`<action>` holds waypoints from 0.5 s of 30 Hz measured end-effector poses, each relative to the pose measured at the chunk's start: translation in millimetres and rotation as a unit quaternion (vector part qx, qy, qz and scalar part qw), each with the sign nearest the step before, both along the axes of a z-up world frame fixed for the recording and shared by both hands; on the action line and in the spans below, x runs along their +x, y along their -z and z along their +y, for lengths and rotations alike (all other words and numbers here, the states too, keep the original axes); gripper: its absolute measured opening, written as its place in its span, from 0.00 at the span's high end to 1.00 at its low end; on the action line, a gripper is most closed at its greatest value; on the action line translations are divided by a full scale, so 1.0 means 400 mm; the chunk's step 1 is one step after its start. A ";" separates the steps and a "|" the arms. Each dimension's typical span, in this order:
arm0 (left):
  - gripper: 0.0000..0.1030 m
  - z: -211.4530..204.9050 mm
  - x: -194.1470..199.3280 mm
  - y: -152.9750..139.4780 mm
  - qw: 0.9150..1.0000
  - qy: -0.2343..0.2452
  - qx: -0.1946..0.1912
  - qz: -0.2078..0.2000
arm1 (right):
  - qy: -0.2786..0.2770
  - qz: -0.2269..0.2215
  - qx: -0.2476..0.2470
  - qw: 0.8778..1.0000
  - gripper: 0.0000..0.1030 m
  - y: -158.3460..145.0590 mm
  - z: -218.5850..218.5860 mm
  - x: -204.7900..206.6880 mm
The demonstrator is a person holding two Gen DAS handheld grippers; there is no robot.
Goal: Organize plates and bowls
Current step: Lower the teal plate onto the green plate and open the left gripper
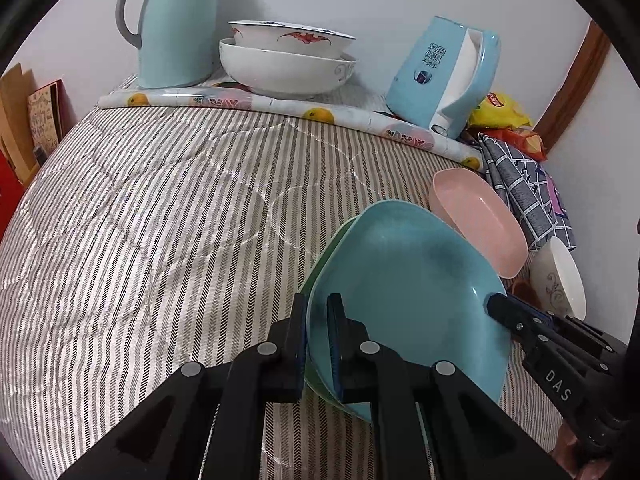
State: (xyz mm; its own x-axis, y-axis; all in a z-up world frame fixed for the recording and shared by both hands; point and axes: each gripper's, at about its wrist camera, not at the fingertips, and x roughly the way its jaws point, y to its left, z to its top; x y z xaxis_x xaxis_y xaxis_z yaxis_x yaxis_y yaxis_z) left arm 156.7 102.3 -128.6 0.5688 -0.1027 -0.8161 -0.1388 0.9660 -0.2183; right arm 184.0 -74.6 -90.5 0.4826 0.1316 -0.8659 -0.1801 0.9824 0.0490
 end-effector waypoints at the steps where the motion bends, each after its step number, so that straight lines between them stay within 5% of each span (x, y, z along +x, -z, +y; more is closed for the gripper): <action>1: 0.90 0.001 0.001 0.000 1.000 0.000 0.000 0.001 | -0.002 0.001 -0.004 1.000 0.92 0.002 0.003 0.001; 7: 0.81 0.000 -0.001 -0.005 1.000 0.010 -0.002 0.000 | -0.005 0.003 -0.007 1.000 0.89 0.008 0.009 0.006; 11: 0.51 -0.008 -0.008 -0.021 1.000 0.012 0.010 -0.009 | -0.001 0.000 0.004 1.000 0.65 -0.007 0.006 0.003; 15: 0.47 -0.015 -0.010 -0.035 1.000 0.016 0.011 -0.015 | -0.010 -0.016 -0.008 1.000 0.53 -0.031 0.011 -0.012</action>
State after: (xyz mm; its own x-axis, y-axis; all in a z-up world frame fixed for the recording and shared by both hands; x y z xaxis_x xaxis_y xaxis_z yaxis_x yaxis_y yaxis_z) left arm 152.6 96.3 -114.6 0.5893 -0.1041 -0.8012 -0.1016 0.9742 -0.2013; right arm 179.2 -70.4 -78.2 0.5082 0.1266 -0.8519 -0.2003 0.9794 0.0261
